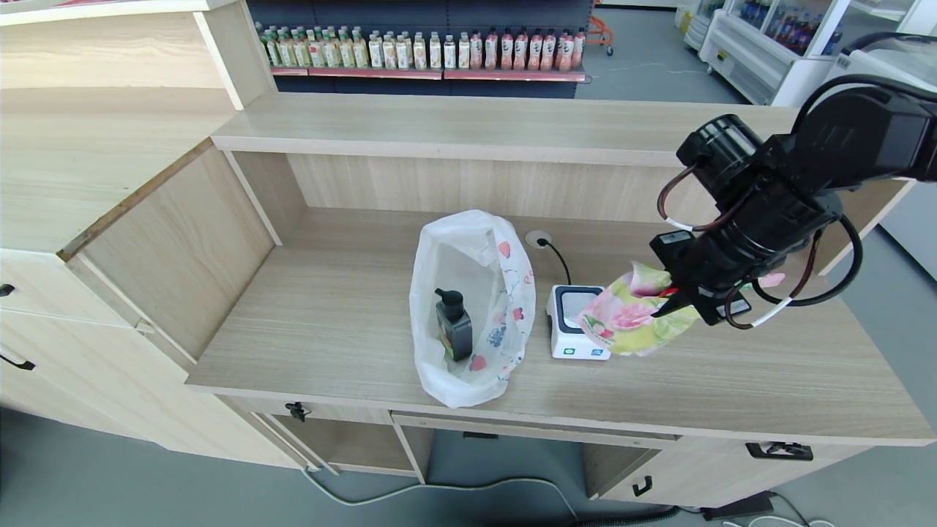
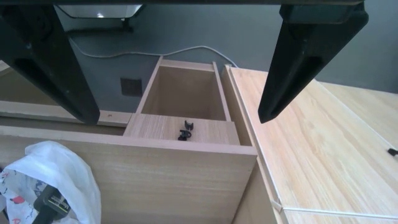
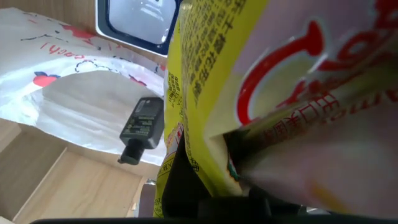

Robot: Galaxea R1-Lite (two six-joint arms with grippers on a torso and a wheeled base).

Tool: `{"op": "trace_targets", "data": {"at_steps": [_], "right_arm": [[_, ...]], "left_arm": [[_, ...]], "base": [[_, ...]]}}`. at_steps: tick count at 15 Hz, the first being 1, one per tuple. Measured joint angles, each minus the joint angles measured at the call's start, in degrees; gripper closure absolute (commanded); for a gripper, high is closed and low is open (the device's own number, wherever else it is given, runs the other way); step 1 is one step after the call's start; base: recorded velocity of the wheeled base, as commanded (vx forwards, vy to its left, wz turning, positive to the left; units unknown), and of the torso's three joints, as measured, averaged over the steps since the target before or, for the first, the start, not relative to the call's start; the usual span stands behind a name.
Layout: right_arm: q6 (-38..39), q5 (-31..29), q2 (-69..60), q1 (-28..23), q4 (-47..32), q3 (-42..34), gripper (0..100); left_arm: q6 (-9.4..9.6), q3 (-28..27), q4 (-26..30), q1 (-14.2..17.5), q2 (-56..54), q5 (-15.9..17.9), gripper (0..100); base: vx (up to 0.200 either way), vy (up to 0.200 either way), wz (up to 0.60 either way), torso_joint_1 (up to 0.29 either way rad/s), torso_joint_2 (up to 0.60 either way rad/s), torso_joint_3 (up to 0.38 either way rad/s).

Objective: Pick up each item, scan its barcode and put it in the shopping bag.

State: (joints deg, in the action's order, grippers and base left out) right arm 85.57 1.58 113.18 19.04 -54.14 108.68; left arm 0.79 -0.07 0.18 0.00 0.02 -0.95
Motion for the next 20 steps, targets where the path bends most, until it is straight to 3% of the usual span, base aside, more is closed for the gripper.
{"op": "trace_targets", "data": {"at_steps": [8, 20], "right_arm": [[2.4, 0.0, 4.3, 2.3, -0.1, 5.6, 100], [3.4, 0.8, 8.8, 4.0, -3.6, 5.9, 100]], "left_arm": [[0.07, 0.0, 0.0, 0.0, 0.0, 0.0, 0], [-0.13, 0.0, 0.0, 0.0, 0.0, 0.0, 0]], "base": [[0.0, 0.0, 0.0, 0.0, 0.0, 0.0], [0.0, 0.0, 0.0, 0.0, 0.0, 0.0]]}}
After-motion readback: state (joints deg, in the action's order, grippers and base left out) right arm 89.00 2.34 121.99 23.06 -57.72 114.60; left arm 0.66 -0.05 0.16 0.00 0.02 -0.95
